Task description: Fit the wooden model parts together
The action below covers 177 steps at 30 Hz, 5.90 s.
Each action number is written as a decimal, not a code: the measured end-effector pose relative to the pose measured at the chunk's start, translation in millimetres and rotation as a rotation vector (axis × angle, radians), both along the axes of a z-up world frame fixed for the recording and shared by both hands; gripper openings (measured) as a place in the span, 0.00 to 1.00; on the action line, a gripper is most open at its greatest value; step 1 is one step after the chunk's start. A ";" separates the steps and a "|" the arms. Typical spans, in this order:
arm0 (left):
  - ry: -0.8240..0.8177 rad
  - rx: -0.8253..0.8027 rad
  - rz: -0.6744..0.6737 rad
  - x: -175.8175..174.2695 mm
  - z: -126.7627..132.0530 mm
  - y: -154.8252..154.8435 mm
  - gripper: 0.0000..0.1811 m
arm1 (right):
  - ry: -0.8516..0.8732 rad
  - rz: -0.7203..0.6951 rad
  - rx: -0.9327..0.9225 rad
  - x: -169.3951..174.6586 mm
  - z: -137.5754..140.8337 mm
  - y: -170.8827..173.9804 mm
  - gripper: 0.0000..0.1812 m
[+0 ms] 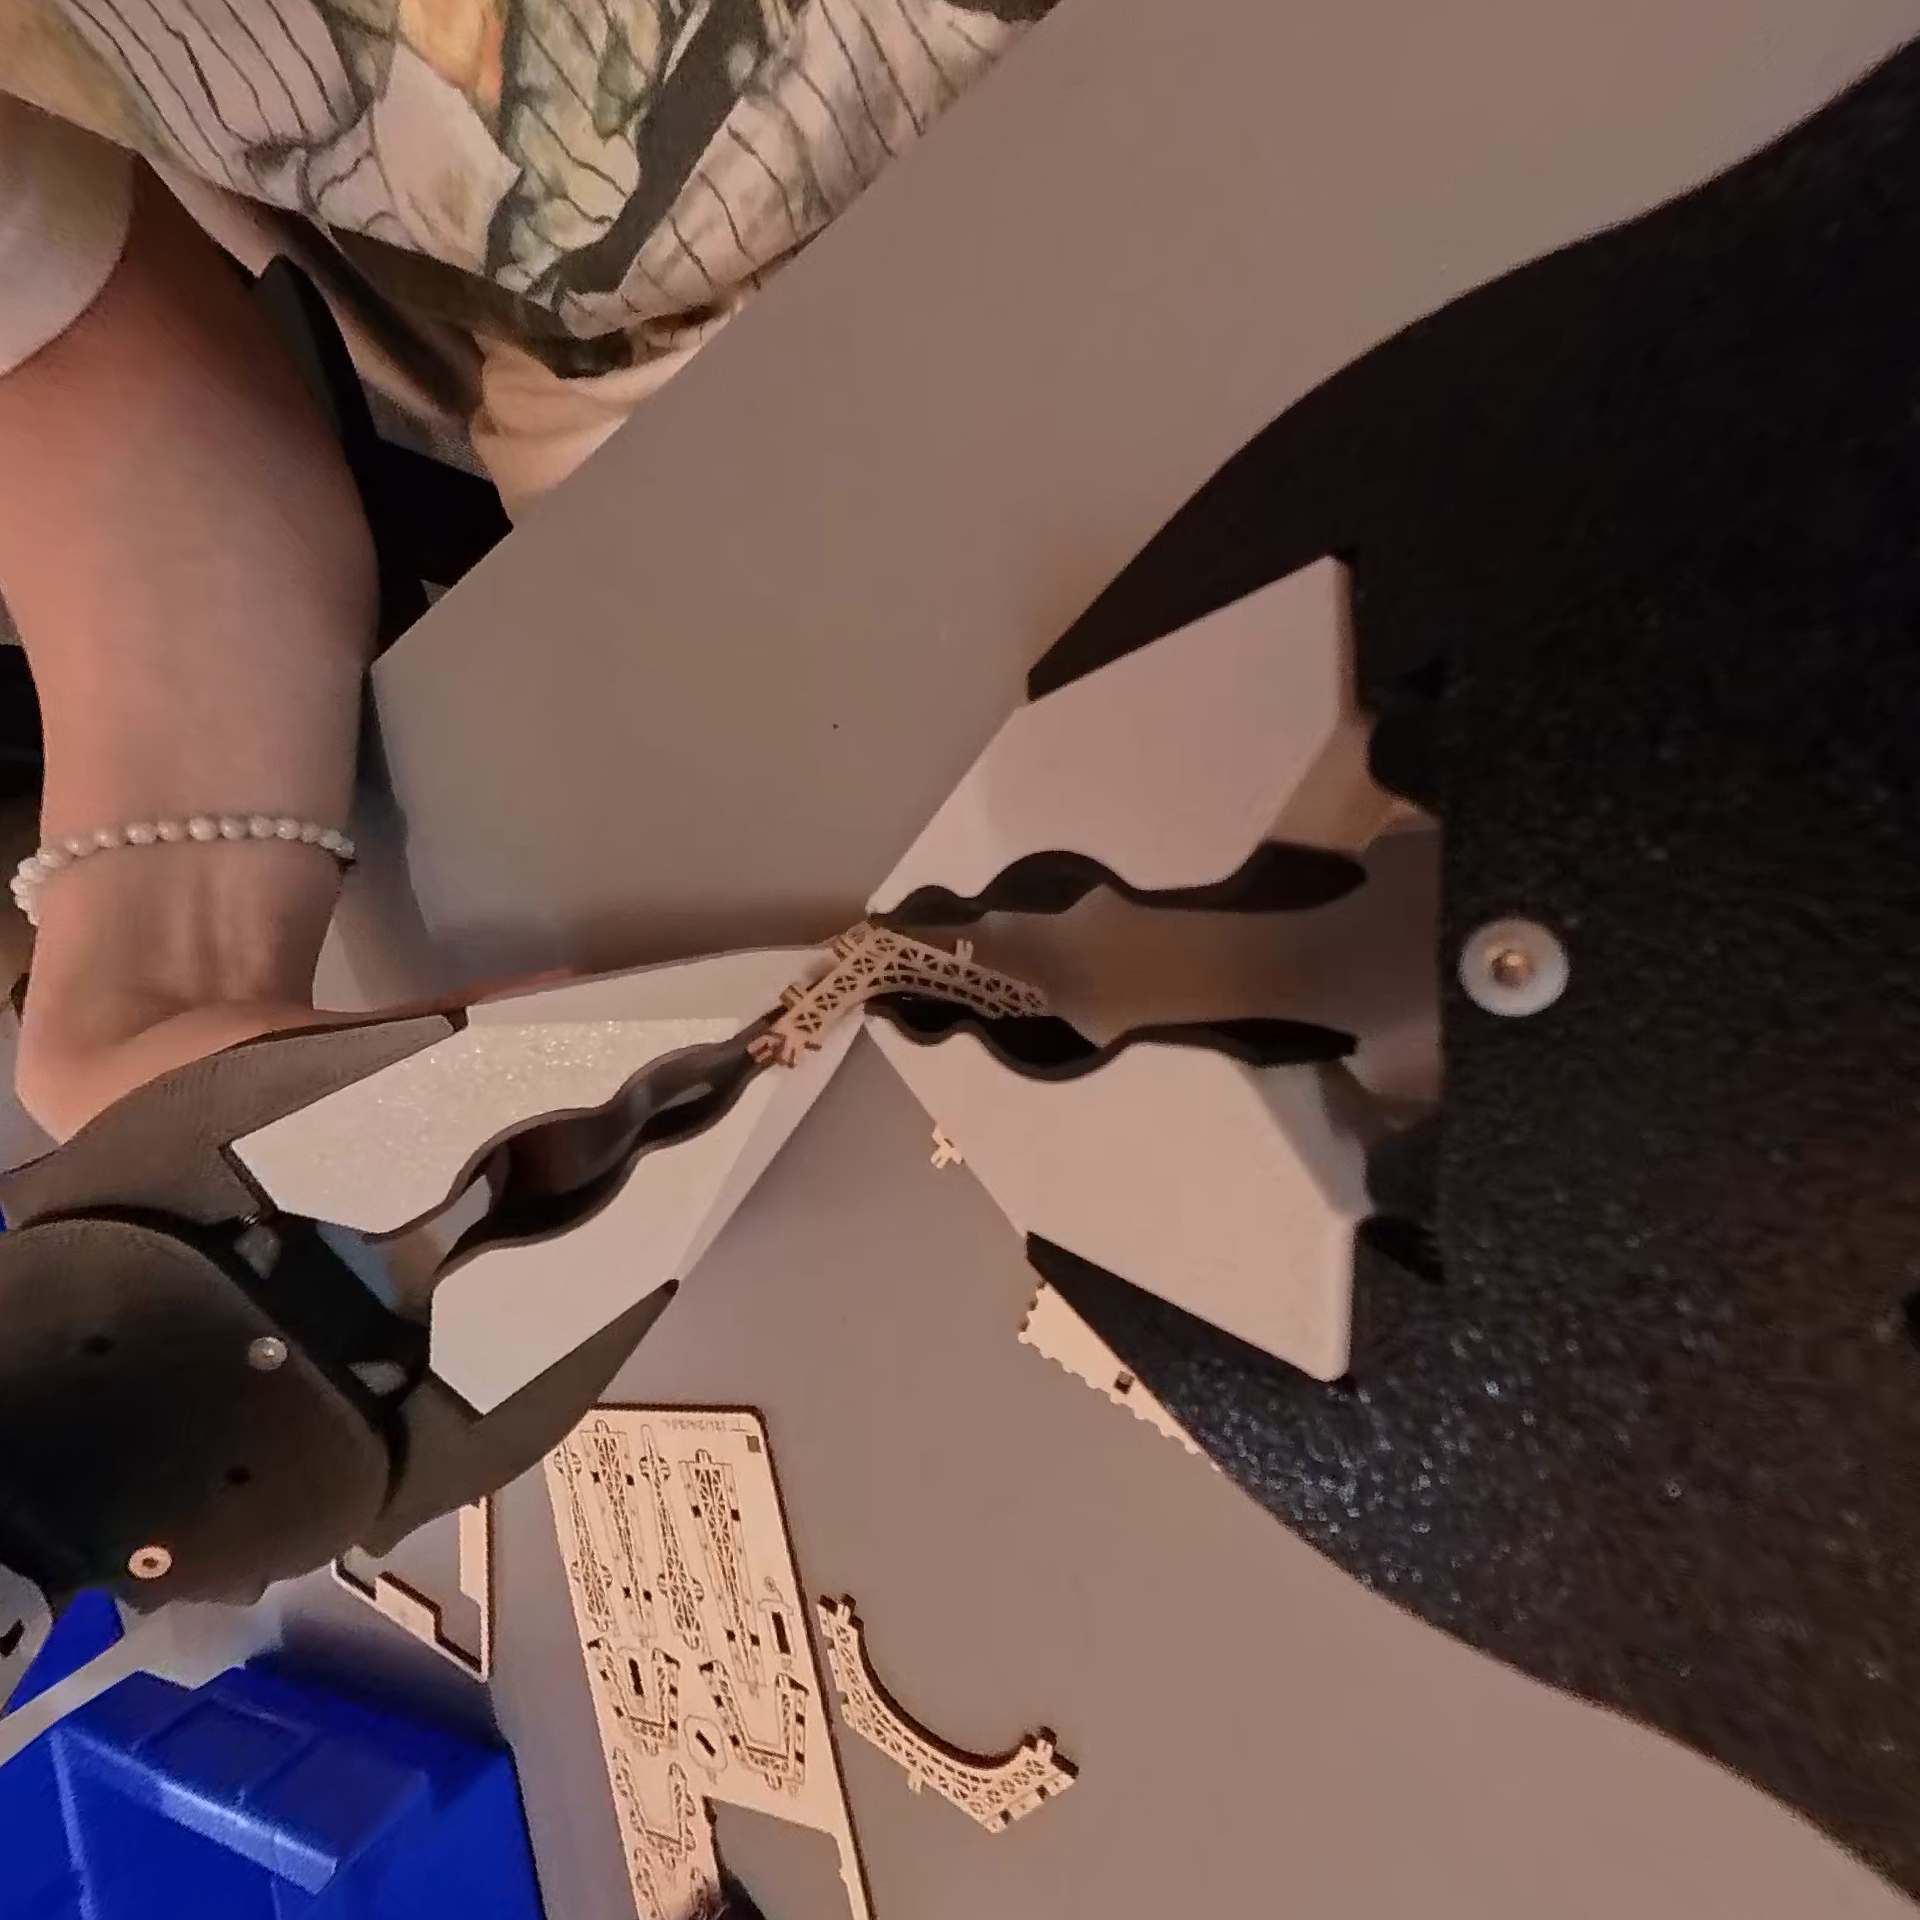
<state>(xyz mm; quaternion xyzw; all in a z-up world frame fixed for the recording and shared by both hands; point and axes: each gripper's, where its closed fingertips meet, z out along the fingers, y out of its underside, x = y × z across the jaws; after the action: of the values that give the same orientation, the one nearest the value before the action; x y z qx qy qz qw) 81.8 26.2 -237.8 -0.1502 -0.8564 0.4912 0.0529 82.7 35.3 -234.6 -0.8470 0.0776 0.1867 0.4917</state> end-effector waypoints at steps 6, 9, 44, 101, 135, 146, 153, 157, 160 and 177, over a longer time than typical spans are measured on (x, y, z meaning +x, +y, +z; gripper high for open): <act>0.027 0.000 0.001 0.5 1.3 -0.2 0.08 | -0.006 0.023 0.000 -3.9 -0.1 0.1 0.00; 0.032 0.002 -0.001 0.4 1.1 -0.4 0.07 | -0.003 0.023 0.000 -3.8 -0.1 0.0 0.00; -0.147 -0.014 0.018 2.8 -1.7 4.4 0.06 | 0.040 0.077 0.001 -13.5 0.2 -2.0 0.00; -0.355 0.207 0.204 21.8 -4.0 0.3 0.05 | 0.160 -0.058 -0.001 7.3 -1.0 -2.1 0.00; -0.346 0.234 0.217 22.0 -18.7 -2.3 0.05 | 0.031 -0.026 0.002 0.3 2.6 -17.4 0.03; -0.454 0.008 0.259 30.0 35.2 -3.6 0.05 | -0.062 -0.185 0.018 16.8 28.8 -34.0 0.31; -0.671 -0.093 0.303 36.5 52.6 -13.7 0.05 | 0.202 -0.325 0.313 37.2 74.8 -27.1 0.04; -0.702 -0.104 0.312 38.8 52.6 -15.0 0.05 | 0.244 -0.325 0.267 36.2 63.1 -22.1 0.10; -0.729 -0.115 0.324 41.5 55.0 -14.1 0.00 | 0.252 -0.319 0.210 33.3 54.1 -22.9 0.15; -1.036 -0.286 0.337 37.4 88.1 -17.3 0.00 | 0.568 -0.314 0.477 41.1 82.1 -20.5 0.07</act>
<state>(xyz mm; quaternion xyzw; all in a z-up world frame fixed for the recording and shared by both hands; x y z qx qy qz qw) 119.2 8.9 -149.8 -0.2384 -0.7074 0.4662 -0.4748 123.9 14.8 -152.5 -0.6016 0.2933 0.3487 0.6561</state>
